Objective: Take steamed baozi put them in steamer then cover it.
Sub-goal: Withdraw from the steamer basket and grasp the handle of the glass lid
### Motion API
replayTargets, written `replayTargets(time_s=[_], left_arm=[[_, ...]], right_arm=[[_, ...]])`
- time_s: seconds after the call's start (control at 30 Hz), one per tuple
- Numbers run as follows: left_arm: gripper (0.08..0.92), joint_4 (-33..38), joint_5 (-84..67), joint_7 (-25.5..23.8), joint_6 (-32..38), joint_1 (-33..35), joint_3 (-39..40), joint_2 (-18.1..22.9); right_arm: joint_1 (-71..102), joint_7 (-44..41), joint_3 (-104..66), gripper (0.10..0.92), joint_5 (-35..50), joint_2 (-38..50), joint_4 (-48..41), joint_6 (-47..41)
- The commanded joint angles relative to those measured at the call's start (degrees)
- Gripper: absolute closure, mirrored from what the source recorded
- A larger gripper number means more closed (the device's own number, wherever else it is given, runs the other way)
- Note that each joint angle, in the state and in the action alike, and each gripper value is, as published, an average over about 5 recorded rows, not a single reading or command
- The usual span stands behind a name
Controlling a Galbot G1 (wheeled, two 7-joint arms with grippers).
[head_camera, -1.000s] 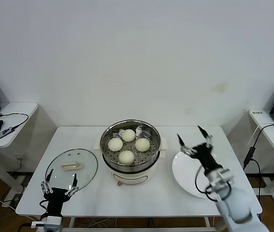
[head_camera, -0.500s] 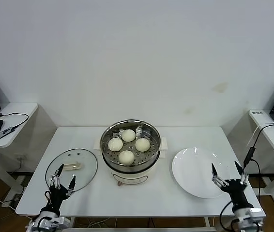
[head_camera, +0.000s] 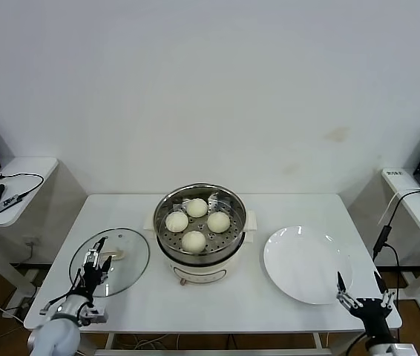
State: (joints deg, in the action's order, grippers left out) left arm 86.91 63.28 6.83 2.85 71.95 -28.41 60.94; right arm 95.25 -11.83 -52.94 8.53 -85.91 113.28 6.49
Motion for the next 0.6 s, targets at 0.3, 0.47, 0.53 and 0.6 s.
replayTargets(time_s=[0.3,0.47,0.53,0.6], left_arm=[[0.177,-14.49,4.97,-0.67,-0.13,-13.34,4.41,-0.85],[0.177,-15.62,4.74,-0.96,-0.26,-14.78,4.77,-0.74],[0.177,-15.81,4.4,-1.06,-0.23,-14.87,4.86,-0.66],[0.177,-15.82,3.91,-1.15,-0.23,-14.72,4.94,-0.58]], right_arm=[[1.17,-0.5,-1.54,0.203,-0.36,-1.27,-1.08,0.05],[0.91,-0.48,-1.01,0.203,-0.52,-1.34,-1.65,0.25],[0.91,-0.47,-0.79,0.203,-0.64,-1.42,-1.7,0.32],[0.94,-0.48,-0.61,0.203,-0.75,-1.47,-1.71,0.38]])
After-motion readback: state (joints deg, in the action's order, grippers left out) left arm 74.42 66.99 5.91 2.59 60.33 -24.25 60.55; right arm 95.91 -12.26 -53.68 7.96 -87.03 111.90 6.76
